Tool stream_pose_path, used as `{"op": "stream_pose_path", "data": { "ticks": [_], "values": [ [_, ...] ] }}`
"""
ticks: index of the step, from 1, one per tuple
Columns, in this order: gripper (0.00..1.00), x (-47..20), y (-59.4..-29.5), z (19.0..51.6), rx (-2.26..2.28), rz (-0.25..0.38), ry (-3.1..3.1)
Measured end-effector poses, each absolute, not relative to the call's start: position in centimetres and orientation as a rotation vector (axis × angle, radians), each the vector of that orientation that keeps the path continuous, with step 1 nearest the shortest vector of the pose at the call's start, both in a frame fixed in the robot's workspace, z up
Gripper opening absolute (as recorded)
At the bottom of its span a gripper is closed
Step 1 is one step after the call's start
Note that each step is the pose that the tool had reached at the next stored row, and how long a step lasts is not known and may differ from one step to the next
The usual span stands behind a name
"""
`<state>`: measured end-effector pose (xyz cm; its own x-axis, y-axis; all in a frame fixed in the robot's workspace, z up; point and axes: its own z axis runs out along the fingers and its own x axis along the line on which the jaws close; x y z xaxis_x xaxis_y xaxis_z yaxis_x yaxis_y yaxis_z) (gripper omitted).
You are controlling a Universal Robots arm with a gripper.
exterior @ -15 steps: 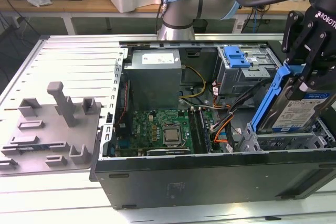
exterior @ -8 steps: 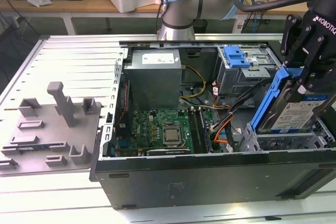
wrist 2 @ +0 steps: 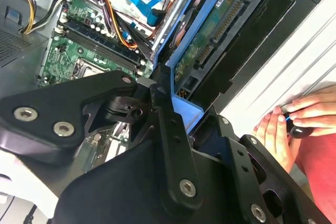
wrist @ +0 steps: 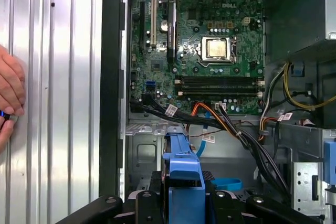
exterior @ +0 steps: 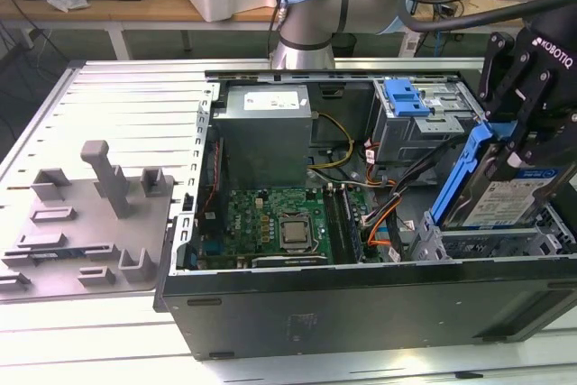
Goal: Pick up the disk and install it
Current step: 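Insert the disk into the insertion slot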
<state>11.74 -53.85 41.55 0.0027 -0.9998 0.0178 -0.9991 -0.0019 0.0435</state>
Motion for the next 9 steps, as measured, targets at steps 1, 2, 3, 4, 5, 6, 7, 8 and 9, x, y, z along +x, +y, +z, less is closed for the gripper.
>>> {"op": "stream_pose_path", "data": {
  "ticks": [1,2,3,4,5,6,7,8,9],
  "values": [
    [0.37,11.74,-53.85,41.44,2.193,-0.028,-2.188],
    [0.37,11.74,-53.85,41.36,2.193,-0.028,-2.188],
    [0.37,11.74,-53.85,41.31,2.193,-0.028,-2.188],
    [0.37,11.74,-53.85,41.24,2.193,-0.028,-2.188],
    [0.37,11.74,-53.85,41.17,2.193,-0.028,-2.188],
    [0.37,11.74,-53.85,41.06,2.193,-0.028,-2.188],
    [0.37,11.74,-53.85,41.0,2.193,-0.028,-2.188],
    [0.37,11.74,-53.85,40.94,2.193,-0.028,-2.188],
    [0.37,11.74,-53.85,40.89,2.193,-0.028,-2.188]
  ]
}}
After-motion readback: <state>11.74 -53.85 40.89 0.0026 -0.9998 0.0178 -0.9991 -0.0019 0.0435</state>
